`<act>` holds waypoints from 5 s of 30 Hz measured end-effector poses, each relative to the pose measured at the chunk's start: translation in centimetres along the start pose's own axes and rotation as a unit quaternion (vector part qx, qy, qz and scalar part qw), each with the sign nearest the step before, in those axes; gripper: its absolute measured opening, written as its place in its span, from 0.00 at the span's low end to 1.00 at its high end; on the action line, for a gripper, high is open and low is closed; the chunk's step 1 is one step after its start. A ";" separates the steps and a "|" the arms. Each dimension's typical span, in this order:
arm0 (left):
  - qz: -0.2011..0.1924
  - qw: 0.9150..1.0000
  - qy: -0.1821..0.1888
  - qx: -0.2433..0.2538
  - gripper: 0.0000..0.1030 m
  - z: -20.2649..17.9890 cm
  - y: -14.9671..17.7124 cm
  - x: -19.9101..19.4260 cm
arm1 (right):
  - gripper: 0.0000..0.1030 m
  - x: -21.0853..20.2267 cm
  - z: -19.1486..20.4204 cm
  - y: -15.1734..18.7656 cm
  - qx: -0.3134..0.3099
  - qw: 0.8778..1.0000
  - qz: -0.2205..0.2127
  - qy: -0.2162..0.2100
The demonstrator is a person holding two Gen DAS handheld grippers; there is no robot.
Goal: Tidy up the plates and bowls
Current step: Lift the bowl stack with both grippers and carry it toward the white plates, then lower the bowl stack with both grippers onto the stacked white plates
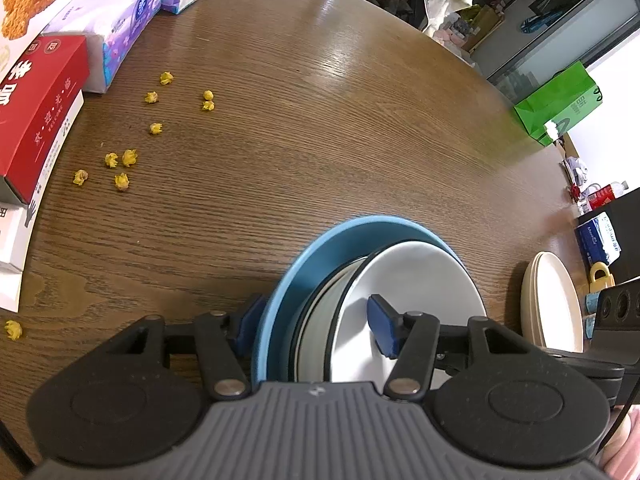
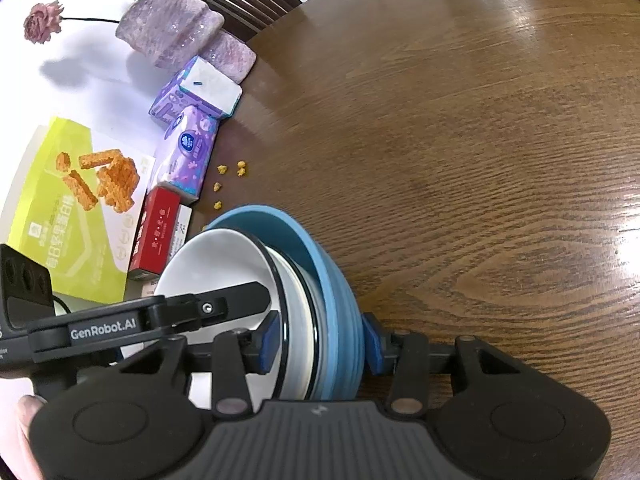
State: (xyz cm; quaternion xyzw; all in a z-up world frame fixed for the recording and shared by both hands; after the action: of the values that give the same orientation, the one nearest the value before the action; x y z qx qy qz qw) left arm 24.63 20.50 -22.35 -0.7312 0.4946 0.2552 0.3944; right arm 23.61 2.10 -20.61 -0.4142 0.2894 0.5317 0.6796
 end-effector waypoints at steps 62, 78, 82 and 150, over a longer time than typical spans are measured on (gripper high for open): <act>-0.015 0.999 0.006 0.044 0.54 -8.8 -1.7 0.7 | 0.40 -6.3 -4.5 -1.7 0.024 0.998 -0.051 -0.012; -0.009 0.998 0.010 0.058 0.54 -12.0 -1.7 2.1 | 0.40 -8.3 -7.0 -2.1 0.034 0.997 -0.065 -0.013; -0.009 0.998 0.011 0.063 0.54 -12.8 -1.8 2.5 | 0.40 -8.8 -7.8 -2.1 0.038 0.997 -0.069 -0.014; -0.014 0.996 0.034 0.084 0.53 -25.7 0.7 9.3 | 0.40 -17.3 -21.9 -3.3 0.049 0.994 -0.101 0.007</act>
State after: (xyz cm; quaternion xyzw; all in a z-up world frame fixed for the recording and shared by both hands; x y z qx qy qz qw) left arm 27.08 -5.79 -15.31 -0.7109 0.5170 0.1824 0.4406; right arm 23.15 -25.62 -16.01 -0.4112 0.2761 0.4429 0.7474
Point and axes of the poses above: each gripper's, at about its wrist camera, not at the fingertips, and x roughly the way its jaws point, z to its left, y to its underside, the point moved 7 cm from there along x, roughly the way its jaws point, and after that the axes turned 8 degrees about y, right-handed, at the moved point
